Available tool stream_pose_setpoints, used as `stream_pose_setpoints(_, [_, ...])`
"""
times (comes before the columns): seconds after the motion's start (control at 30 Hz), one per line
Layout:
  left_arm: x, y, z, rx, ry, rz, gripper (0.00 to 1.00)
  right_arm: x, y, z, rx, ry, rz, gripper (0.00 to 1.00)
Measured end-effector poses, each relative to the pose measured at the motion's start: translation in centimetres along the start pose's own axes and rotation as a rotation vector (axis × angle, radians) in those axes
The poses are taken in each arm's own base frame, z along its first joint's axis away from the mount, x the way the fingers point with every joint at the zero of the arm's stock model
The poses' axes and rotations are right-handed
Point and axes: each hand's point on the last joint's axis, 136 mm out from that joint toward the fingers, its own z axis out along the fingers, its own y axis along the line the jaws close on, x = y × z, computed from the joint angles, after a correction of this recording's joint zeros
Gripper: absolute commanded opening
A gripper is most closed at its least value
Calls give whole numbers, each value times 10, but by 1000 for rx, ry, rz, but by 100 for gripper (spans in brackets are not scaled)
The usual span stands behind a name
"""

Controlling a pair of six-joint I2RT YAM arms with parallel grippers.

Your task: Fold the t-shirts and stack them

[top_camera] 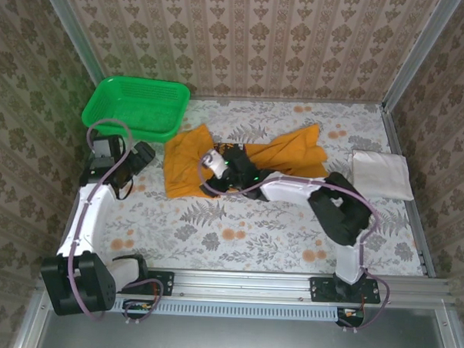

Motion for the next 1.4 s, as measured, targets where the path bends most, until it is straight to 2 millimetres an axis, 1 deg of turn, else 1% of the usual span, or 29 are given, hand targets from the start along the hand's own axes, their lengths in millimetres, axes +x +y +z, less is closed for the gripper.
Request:
stream_pose_setpoints(0.07, [5,8,1,-10,16,-13,100,2,12,21,-23,17,-18,68])
stream_pose_setpoints(0.17, [11,13,3,-14,38,-26,100,-2,21,42,-36,25,-36,64])
stream_pose_setpoints(0.27, [12,10,3,5,48,-26,100,-13,21,60,-34,27,-28,61])
stream_pose_setpoints(0.33, [14,8,4,16,56,-27,100,-19,19,68,-30,21,-21,58])
stream_pose_setpoints(0.43, [17,7,6,28,70,-35,100,-17,16,78,-20,43,2,57])
stream_pose_setpoints(0.53, [21,8,9,36,86,-42,100,-16,12,90,-1,66,12,54])
stream_pose_setpoints(0.57, [23,8,9,37,90,-45,100,-13,11,93,3,76,16,50])
stream_pose_setpoints(0.63, [24,8,10,39,95,-49,100,-9,10,98,9,96,28,38])
stream_pose_setpoints(0.7, [24,7,10,43,97,-53,100,-5,8,101,16,109,41,21])
stream_pose_setpoints(0.77, [24,7,10,46,98,-53,100,-2,8,102,21,121,56,9])
stream_pose_setpoints(0.8, [24,6,10,50,96,-55,100,-2,8,102,22,122,61,6])
stream_pose_setpoints(0.83, [23,6,11,53,95,-56,100,-2,8,102,22,121,66,5])
stream_pose_setpoints(0.93, [24,5,12,60,93,-63,100,-4,8,100,19,108,78,5])
stream_pose_setpoints(1.0, [25,5,14,68,95,-71,100,-2,10,93,15,104,82,4])
stream_pose_setpoints(1.07, [27,5,15,73,99,-79,100,-5,12,85,6,90,85,4])
stream_pose_setpoints(1.23, [36,0,20,99,114,-96,100,-24,18,62,-16,24,108,3])
stream_pose_setpoints(1.37, [48,-4,27,128,132,-118,99,-35,24,44,-45,-21,134,2])
stream_pose_setpoints(1.4, [52,-6,29,136,140,-129,97,-37,26,40,-54,-28,142,2])
